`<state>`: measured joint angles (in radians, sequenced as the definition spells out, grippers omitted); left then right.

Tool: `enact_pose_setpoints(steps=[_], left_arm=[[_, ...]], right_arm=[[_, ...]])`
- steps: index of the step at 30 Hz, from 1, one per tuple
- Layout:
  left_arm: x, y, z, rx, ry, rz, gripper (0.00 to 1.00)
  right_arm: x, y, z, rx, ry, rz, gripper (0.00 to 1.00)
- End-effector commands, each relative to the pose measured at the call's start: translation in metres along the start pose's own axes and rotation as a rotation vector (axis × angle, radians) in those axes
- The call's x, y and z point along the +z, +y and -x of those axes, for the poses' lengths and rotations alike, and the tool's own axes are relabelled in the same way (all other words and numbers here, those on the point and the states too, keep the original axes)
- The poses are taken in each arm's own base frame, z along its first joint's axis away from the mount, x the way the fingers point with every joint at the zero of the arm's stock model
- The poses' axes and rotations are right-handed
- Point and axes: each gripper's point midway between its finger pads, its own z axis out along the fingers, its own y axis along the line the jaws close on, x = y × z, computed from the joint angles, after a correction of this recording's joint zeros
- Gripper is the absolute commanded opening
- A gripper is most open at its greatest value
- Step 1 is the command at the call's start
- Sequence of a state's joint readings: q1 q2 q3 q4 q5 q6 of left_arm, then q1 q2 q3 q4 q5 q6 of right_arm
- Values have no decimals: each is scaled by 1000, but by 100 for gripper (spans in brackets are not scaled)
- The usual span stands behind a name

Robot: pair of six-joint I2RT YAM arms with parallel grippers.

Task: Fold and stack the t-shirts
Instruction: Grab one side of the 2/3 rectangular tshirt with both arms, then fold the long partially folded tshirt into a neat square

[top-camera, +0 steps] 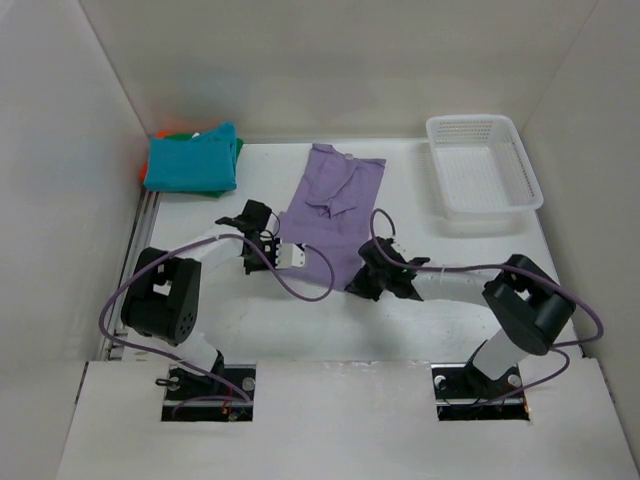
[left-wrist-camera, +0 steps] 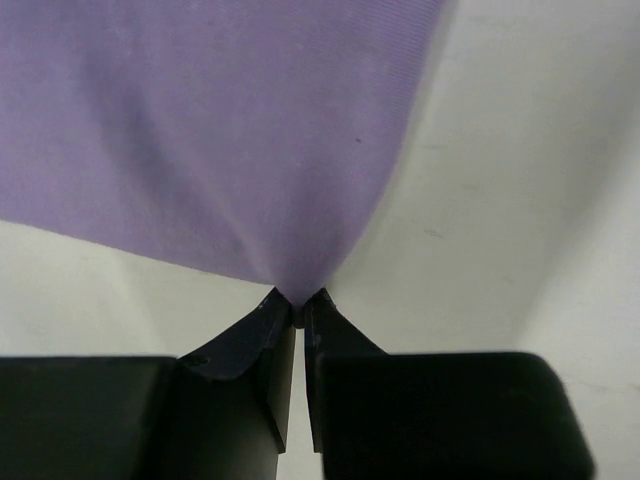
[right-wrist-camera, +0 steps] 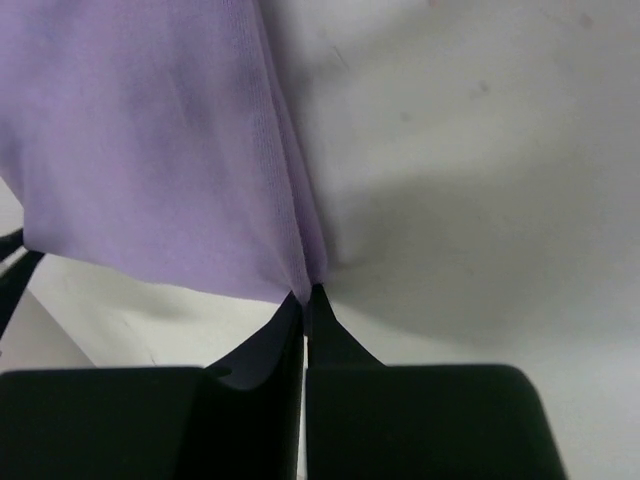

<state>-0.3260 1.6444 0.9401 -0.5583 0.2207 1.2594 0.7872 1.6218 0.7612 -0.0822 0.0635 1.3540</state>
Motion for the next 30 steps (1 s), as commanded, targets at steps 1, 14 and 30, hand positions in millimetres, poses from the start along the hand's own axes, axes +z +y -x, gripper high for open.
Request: enact_pose_setpoints(steps=[1, 14, 30], left_arm=[[-15, -60, -3, -72, 33, -150, 1], [-125, -202, -6, -4, 138, -318, 2], [-223, -169, 82, -212, -101, -381, 4]], right_arm=[[-21, -1, -11, -41, -2, 25, 0], [-140, -32, -144, -234, 230, 53, 0], [-242, 13, -139, -153, 217, 217, 0]])
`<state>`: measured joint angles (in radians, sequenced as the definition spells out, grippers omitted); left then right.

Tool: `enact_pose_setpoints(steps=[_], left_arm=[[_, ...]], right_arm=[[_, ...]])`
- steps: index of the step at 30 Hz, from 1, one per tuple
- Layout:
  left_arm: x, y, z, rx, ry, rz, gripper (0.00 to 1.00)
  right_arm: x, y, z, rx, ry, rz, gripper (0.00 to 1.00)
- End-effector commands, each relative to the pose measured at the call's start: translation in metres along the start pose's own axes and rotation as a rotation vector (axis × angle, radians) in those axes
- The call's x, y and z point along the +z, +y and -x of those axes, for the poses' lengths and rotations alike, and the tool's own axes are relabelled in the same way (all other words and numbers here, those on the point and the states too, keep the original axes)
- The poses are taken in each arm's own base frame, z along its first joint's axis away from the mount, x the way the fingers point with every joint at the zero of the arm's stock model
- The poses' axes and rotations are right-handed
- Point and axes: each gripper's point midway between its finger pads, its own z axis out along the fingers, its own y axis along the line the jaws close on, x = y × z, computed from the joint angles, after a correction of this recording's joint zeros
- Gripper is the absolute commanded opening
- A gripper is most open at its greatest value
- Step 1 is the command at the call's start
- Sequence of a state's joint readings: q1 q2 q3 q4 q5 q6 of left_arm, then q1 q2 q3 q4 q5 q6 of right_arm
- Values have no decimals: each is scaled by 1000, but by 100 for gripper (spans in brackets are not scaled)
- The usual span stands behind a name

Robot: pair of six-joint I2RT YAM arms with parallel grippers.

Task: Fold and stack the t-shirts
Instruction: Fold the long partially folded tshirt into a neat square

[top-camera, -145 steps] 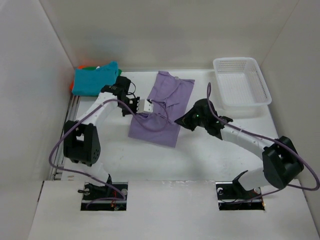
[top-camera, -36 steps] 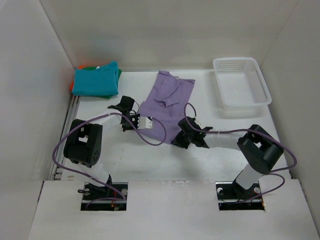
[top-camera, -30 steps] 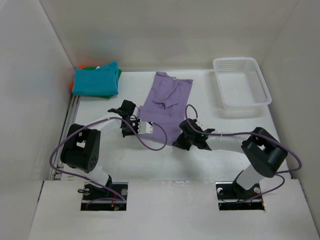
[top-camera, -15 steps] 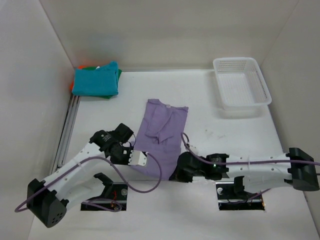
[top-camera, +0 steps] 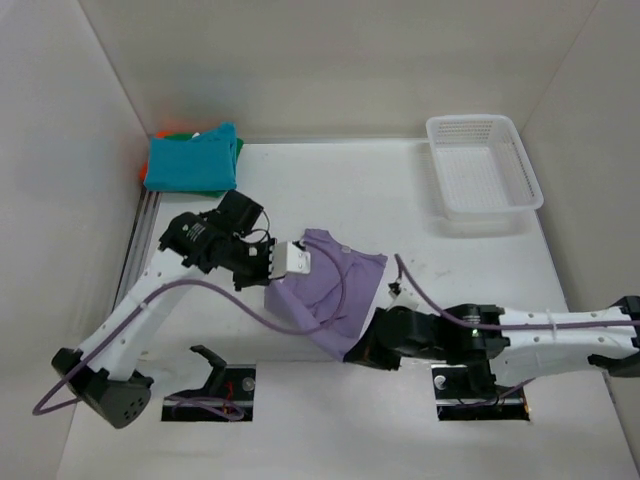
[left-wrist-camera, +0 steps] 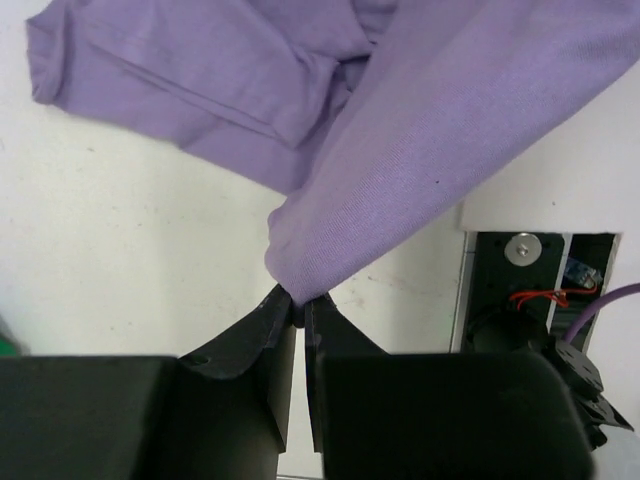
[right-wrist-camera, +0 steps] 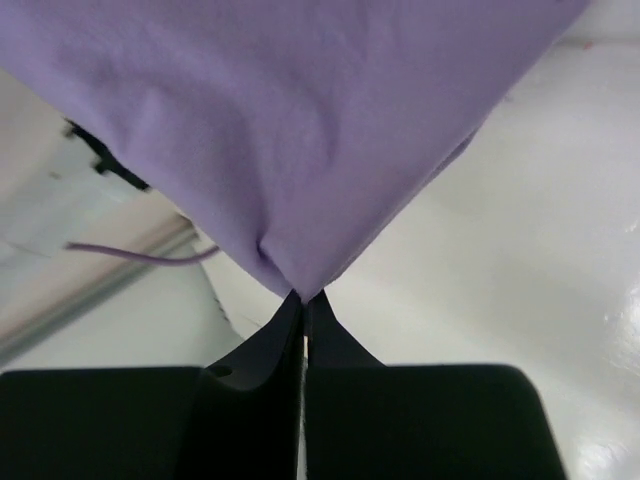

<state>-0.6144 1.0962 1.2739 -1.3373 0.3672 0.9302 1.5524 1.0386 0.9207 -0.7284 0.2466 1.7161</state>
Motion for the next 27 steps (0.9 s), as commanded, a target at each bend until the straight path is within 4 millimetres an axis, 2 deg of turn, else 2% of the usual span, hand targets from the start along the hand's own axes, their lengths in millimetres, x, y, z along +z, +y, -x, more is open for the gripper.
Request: enact_pose_setpoints(steps=[1, 7, 12, 19, 27], left_arm=[[-19, -46, -22, -229, 115, -256, 4], [-1, 32, -12, -315, 66, -176, 5], [18, 81, -6, -371, 36, -180, 6], [53, 128, -3, -412, 10, -184, 6], [87, 173, -6, -449, -14, -126, 6]], right_arm=[[-17, 4, 40, 62, -105, 46, 0], [-15, 1, 100, 125, -188, 127, 0], [5, -17, 145, 172, -228, 126, 0], [25, -38, 198, 226, -300, 109, 0], [32, -64, 246, 263, -371, 71, 0]])
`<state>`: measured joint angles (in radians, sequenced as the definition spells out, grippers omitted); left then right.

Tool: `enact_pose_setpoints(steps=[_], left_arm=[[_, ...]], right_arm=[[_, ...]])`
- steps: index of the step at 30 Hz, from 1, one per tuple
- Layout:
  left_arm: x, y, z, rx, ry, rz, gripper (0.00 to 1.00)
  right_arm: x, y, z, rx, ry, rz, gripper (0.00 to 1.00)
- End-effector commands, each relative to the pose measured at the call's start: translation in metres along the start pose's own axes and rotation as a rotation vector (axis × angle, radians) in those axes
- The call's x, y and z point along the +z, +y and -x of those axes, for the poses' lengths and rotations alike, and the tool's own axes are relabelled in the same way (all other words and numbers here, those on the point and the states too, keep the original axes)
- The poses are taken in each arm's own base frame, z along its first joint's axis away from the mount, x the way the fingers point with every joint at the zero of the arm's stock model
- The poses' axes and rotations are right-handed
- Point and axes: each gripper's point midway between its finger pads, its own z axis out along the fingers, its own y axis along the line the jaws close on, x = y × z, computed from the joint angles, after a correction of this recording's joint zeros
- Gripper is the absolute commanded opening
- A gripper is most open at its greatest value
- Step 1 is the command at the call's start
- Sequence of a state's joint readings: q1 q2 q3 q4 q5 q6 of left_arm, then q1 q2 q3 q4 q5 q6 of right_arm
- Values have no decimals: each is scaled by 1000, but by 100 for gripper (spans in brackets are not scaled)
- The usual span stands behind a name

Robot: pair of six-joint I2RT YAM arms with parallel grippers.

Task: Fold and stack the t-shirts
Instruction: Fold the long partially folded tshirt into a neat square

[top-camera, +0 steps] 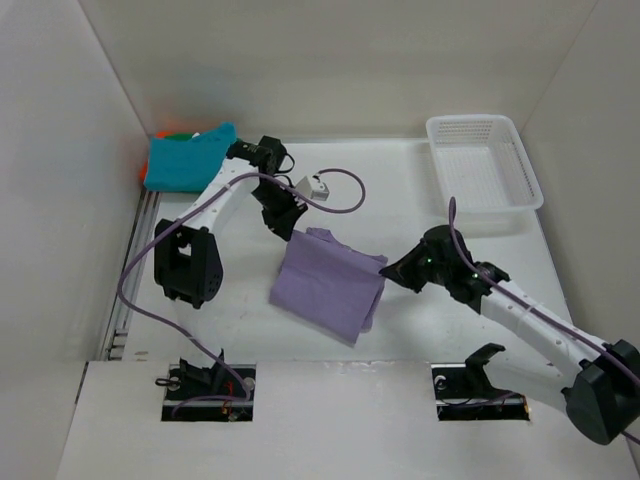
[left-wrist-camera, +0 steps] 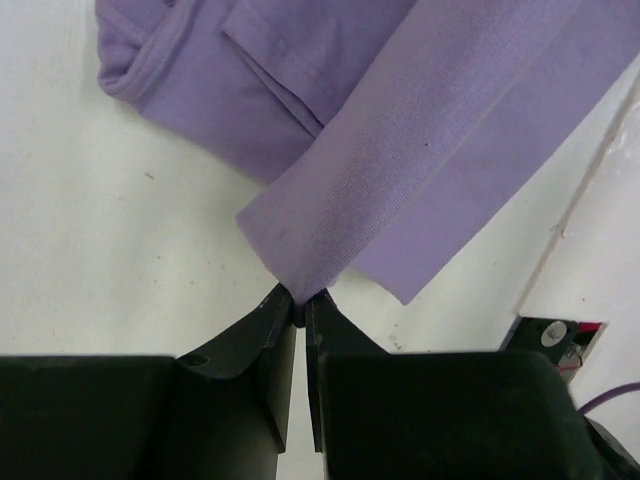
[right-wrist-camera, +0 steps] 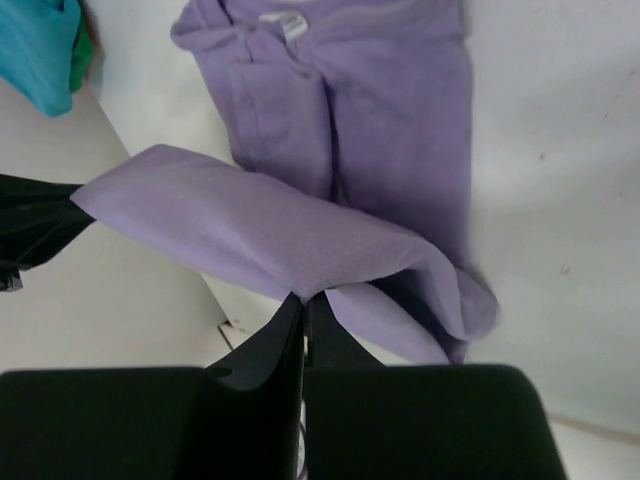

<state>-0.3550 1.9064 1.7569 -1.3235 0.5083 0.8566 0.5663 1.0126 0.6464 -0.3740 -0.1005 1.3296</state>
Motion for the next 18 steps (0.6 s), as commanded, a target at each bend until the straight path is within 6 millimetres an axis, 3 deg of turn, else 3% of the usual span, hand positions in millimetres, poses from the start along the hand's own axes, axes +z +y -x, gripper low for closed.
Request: enact_pose_setpoints(steps=[1, 10, 15, 18], left_arm=[[-7, 15, 22, -20, -82, 47, 6], [13, 45, 26, -64, -83, 86, 6], [25, 79, 23, -116, -66, 173, 8], [27, 105, 20, -165, -76, 238, 13]], right_arm=[[8, 6, 14, -44, -9, 43, 0], [49, 0, 51, -72, -9, -14, 4], [73, 0, 74, -66, -30, -36, 9], [84, 8, 89, -74, -58, -26, 21]])
